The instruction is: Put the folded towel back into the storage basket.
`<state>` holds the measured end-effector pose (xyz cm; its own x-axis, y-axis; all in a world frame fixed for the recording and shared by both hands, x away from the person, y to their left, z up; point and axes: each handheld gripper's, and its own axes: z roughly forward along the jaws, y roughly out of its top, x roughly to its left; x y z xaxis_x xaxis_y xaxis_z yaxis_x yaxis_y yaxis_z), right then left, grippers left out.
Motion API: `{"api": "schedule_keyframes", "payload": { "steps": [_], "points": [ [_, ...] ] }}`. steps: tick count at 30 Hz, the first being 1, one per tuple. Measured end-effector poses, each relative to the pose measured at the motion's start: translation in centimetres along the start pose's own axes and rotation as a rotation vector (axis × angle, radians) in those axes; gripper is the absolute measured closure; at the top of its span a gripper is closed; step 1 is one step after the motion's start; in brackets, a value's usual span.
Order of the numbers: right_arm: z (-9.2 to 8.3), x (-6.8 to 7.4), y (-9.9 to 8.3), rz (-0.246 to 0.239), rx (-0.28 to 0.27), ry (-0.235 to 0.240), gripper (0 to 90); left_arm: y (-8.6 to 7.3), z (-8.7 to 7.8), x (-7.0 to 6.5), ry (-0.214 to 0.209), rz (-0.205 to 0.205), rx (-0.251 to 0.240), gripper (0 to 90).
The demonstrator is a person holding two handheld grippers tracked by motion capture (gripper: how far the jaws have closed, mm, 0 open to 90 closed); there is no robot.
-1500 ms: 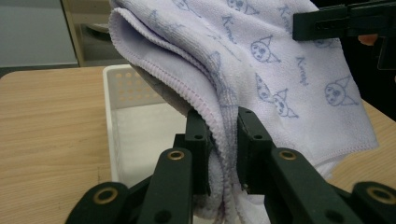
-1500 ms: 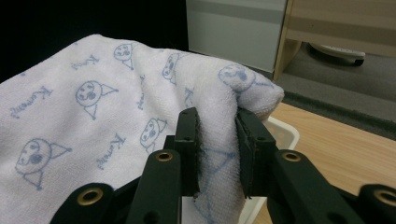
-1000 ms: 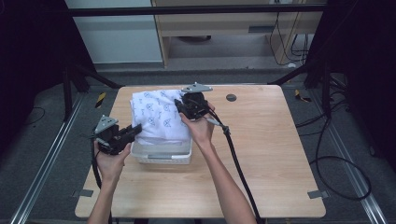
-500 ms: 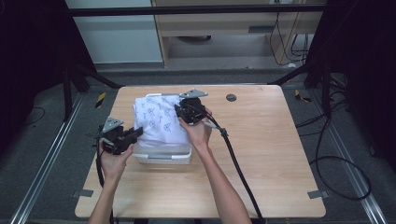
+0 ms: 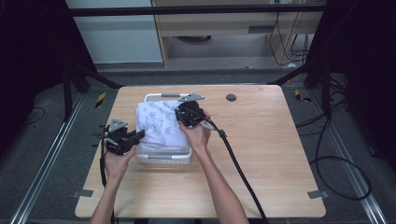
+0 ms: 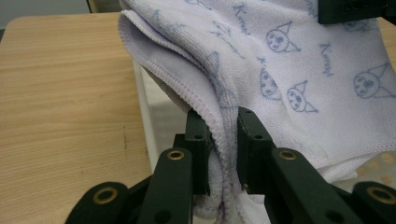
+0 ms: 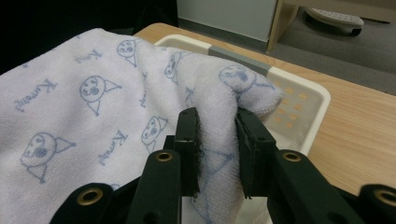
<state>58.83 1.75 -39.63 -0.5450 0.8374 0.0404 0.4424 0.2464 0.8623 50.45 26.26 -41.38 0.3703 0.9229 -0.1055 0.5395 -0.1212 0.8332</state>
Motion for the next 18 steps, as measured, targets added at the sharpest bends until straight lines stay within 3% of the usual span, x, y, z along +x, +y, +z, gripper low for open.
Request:
{"api": "schedule_keyframes", "payload": {
  "steps": [3, 12, 18],
  "points": [
    [0.2, 0.0, -0.2, -0.005, 0.006, -0.004, 72.2, -0.1, 0.2, -0.1, 0.001, 0.0, 0.005, 75.9],
    [1.0, -0.8, -1.7, 0.045, 0.031, 0.002, 72.3, -0.7, 1.0, -0.4, 0.008, 0.023, 0.038, 75.8],
    [1.5, -0.8, -2.2, 0.029, 0.04, 0.007, 72.2, -1.0, 1.3, -0.2, 0.014, 0.023, 0.05, 75.7]
  ]
}}
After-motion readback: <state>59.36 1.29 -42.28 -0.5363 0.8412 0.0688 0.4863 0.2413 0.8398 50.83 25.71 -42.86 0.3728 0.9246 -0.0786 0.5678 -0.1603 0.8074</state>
